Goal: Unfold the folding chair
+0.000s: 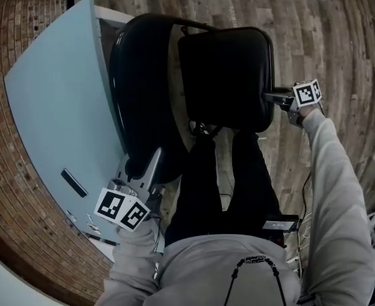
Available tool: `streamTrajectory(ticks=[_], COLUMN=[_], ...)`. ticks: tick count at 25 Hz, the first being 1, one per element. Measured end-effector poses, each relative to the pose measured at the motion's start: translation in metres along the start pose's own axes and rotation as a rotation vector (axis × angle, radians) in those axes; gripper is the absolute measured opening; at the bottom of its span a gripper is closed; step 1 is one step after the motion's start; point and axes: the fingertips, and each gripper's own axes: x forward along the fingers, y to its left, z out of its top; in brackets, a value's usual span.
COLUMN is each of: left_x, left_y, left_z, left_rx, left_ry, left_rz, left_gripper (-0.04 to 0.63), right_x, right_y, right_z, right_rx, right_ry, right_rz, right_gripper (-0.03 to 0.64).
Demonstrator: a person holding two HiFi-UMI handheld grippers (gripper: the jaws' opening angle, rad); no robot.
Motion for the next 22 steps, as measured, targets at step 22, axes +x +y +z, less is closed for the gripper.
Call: streamTrajectory(ticks=[22], left_x=[0.066], left_y=[0.057], left_z=[-0.059], left_rx=[-0.360], left_ry=[-0.170], left_rz=[-0.111], left_gripper=[0.111], right_x=[-0.036], right_y=[-0.184], right_z=[-0.014], right_rx=[0.035], right_ry=[-0.021], right_rz=[0.211], right_gripper=[0.230])
